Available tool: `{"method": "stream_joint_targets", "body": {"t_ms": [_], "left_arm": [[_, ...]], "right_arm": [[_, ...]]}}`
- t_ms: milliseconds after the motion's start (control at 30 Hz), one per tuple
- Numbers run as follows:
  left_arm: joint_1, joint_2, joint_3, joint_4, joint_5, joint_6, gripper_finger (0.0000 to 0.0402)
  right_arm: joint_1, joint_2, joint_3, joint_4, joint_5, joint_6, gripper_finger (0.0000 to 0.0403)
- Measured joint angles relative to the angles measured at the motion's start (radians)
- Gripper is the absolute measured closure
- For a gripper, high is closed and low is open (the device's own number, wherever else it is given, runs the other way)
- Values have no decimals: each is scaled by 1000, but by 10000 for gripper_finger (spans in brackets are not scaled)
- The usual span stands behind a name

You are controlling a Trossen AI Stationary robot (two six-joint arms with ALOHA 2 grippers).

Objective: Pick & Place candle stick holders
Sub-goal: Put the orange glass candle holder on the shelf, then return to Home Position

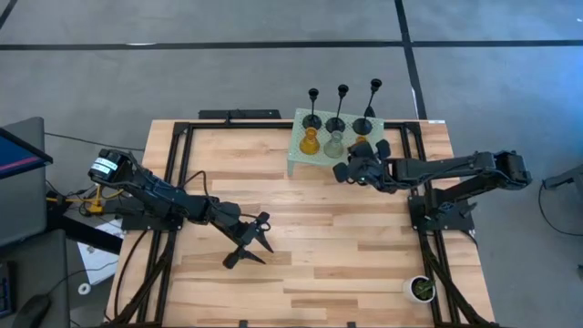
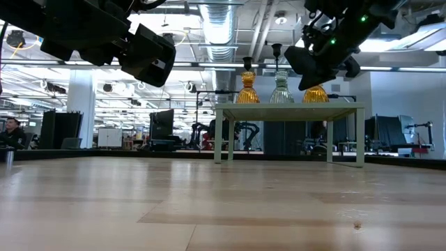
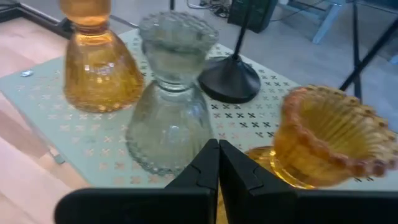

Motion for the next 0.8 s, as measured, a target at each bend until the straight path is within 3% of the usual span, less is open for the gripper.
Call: {"method": "stream_joint_targets", "body": {"t_ms": [567, 800], "left_arm": [[0, 0, 0, 0, 0, 0, 220], [0, 0, 0, -1, 0, 0, 220]], "right_arm": [[19, 0, 0, -103, 48, 102, 403], [71, -31, 1, 8, -81, -36, 403]]}}
